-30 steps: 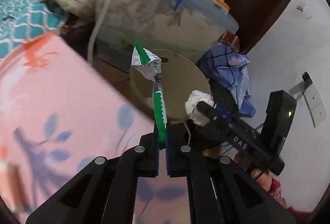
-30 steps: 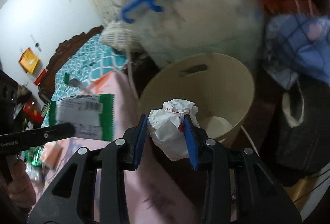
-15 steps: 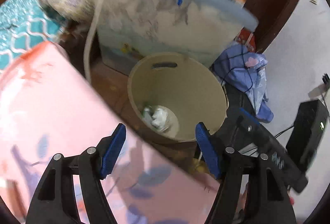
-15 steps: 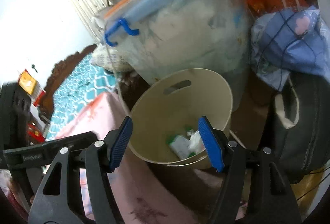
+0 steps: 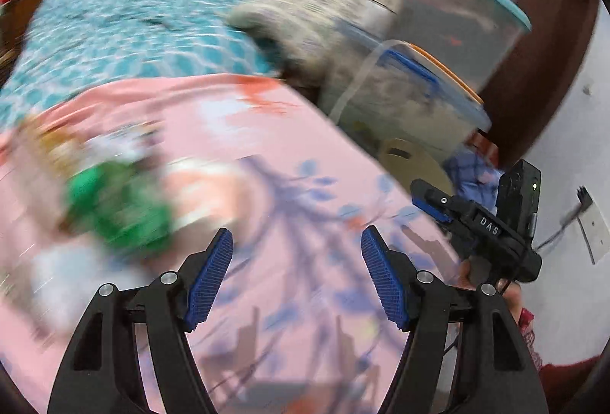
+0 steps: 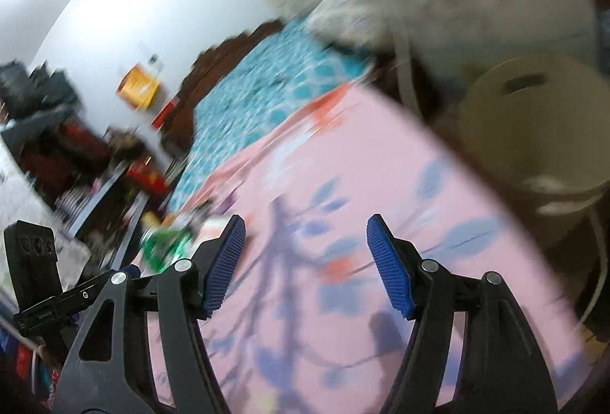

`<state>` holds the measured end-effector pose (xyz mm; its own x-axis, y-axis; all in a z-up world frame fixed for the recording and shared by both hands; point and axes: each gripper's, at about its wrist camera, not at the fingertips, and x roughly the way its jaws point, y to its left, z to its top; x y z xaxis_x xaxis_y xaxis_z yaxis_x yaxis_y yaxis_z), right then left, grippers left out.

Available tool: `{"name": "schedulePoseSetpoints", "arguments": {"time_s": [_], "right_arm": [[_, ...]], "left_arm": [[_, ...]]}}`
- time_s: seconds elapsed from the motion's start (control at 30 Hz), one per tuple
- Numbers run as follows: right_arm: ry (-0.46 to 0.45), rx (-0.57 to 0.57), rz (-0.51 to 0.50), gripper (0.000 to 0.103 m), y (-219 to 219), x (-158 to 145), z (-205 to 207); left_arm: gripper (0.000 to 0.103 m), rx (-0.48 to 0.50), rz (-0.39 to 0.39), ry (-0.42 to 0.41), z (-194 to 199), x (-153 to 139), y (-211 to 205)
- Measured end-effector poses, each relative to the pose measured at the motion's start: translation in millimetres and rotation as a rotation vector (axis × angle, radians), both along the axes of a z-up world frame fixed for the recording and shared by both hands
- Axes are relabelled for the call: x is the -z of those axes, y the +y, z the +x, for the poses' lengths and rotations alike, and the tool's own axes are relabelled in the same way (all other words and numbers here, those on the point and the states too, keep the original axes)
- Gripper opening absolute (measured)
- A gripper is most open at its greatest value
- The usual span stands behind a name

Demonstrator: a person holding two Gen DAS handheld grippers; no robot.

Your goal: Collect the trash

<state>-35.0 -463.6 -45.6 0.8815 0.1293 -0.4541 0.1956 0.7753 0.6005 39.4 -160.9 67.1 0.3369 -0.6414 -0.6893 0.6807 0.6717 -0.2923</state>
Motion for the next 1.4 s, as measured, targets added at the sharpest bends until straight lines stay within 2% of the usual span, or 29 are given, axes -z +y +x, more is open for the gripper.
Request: {"name": "schedulePoseSetpoints", "arguments": {"time_s": [0.2,0.3,0.4,0.53,0.63,0.7,0.8,0.93,0.97,1.03,1.13,1.23,1.33,1.4], "right_arm": [[0.059,-0.191,-0.002,0.068,83,13,46],[0.088,-0.284,-0.007,0.066,126,18,67],[0.104,-0.351,-0.026,0.066,163,18,82],[0.115,-0.411,-0.05,0.068,197,15,96],[0.113,-0.426,-0.081,0.068,216,9,101],[0.106,-0.435,-0.118,0.068,220,3,100],[0.104,-0.45,-0.198,0.075,238,-5,103],[0.107,-0.482,-0.255,0.075,255,-8,103],[0.108,-0.486,-0.263,0.075,258,-8,103],[0.118,-0.493,-0.267,0.076,261,-6,104],[0.14,-0.493,-0.253,0.076,263,-3,106],[0.156,-0.484,-0.236,0.076,265,-1,107],[0.168,-0.478,-0.236,0.076,270,0,108],[0.172,-0.477,-0.237,0.076,272,0,109]], "left_arm": [[0.067,-0.191,0.005,0.02,4,7,113],[0.067,-0.279,-0.007,0.031,13,11,154],[0.067,-0.352,-0.032,0.041,24,12,187],[0.067,-0.414,-0.043,0.051,37,16,210],[0.067,-0.46,-0.055,0.098,54,27,230],[0.067,-0.477,-0.085,0.151,64,34,239],[0.067,-0.484,-0.127,0.216,72,46,250],[0.068,-0.499,-0.14,0.226,79,51,260],[0.073,-0.506,-0.147,0.212,83,48,265],[0.083,-0.505,-0.162,0.19,92,45,268],[0.084,-0.495,-0.176,0.185,120,48,274],[0.084,-0.46,-0.236,0.247,149,61,278],[0.084,-0.4,-0.34,0.354,169,78,275],[0.08,-0.377,-0.356,0.373,168,82,270]]}}
